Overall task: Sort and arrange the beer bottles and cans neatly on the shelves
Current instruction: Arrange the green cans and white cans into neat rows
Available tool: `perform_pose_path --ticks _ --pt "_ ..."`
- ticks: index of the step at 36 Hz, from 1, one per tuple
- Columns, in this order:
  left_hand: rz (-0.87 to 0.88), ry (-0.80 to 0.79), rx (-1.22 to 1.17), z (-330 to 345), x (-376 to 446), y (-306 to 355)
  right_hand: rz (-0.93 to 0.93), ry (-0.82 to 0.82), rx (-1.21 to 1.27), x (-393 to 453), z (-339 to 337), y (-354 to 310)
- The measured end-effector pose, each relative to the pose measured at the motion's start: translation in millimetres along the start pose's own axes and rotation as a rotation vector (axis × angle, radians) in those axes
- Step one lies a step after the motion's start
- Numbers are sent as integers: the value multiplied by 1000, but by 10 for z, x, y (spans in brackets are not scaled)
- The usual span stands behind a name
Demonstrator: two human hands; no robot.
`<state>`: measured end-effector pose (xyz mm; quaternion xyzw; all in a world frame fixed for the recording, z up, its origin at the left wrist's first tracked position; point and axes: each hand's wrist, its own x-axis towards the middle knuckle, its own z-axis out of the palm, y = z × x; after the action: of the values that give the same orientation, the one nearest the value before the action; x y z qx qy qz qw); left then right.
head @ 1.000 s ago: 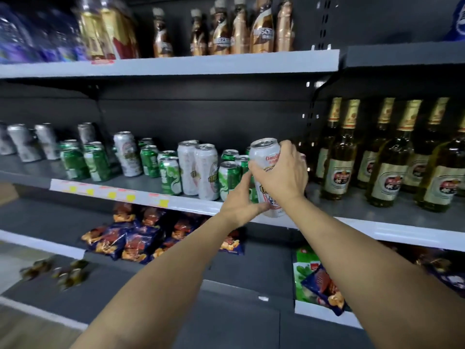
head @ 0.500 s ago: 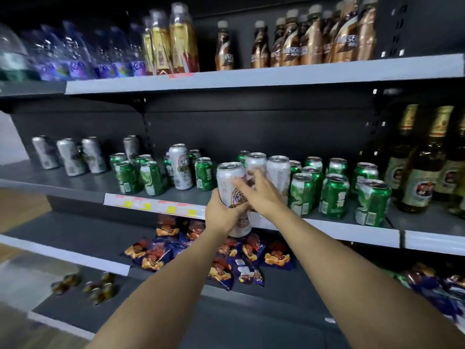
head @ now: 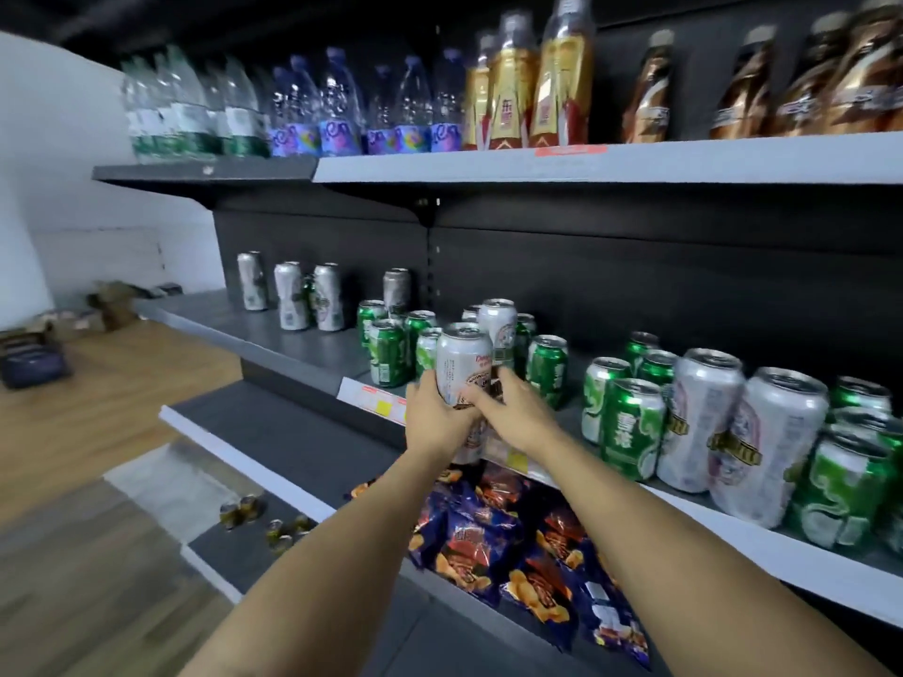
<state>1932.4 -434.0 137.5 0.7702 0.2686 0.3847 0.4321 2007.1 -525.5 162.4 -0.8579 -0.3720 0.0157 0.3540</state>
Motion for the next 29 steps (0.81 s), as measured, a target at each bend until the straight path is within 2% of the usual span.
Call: perform_pose_path --ticks 8,14,19,26,29 --pt "-91 145 128 -571 558 -345 -132 -62 32 492 649 -502" --pt "-139 235 171 -996 1075 -704 -195 -10 -10 860 1091 -872" --pt "-158 273 166 -1317 1666 -1012 -160 239 -16 1214 1269 -1036" --pt "-162 190 135 -1516 2475 -1318 -16 694 -55 1688 1207 -1053" --pt "-153 142 108 -1465 2749 -1436 32 815 -89 1729 1123 -982"
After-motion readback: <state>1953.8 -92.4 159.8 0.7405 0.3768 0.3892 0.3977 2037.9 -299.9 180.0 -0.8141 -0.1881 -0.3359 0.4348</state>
